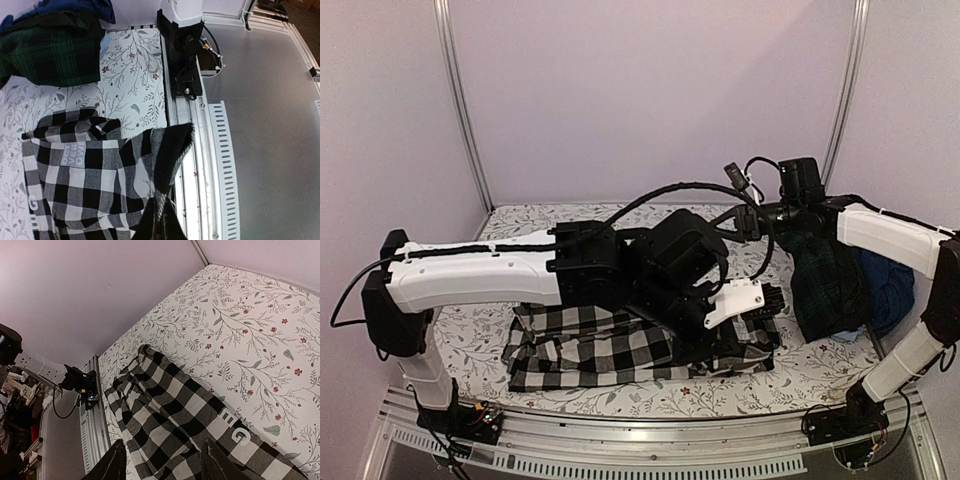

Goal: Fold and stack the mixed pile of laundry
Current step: Fold the 1/3-folded shirt at the center of the board.

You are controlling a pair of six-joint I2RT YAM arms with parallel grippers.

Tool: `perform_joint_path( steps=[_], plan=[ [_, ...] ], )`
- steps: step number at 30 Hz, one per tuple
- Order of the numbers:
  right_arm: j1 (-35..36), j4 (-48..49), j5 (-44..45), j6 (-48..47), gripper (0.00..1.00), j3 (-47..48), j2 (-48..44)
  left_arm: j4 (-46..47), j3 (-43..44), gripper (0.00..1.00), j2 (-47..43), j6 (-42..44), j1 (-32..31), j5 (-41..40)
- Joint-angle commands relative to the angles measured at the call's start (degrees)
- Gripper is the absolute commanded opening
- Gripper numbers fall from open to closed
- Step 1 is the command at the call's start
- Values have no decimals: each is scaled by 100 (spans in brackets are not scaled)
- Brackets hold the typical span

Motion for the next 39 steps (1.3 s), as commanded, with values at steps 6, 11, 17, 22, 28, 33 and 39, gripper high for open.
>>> perform_joint_path(
  steps=[6, 11, 17, 22, 28, 33, 39],
  plan=[
    [49, -162, 390, 16, 57, -339, -124, 2744, -2939, 0, -1153, -3228, 1137, -174],
    [54, -392, 529, -70, 59, -273, 128, 3437, -4205, 0, -1783, -4595, 1501, -1121],
    [50, -586, 660, -134, 59, -286, 288, 3866, -5998, 0, -2897, -5966, 1861, -1911],
    [50, -679, 743, -186, 58, -415, 356, 3761, -6992, 0, -3717, -6715, 2006, -2427],
    [54, -712, 698, -178, 57, -568, 365, 3758, -7716, 0, -4253, -7080, 2134, -2769],
    [271, -868, 664, -240, 53, -630, 449, 3728, -7840, 0, -4194, -6935, 2241, -2797],
    [707, -1194, 880, -437, 51, -680, 554, 3378, -7870, 0, -4082, -6859, 2768, -2591]
  ],
)
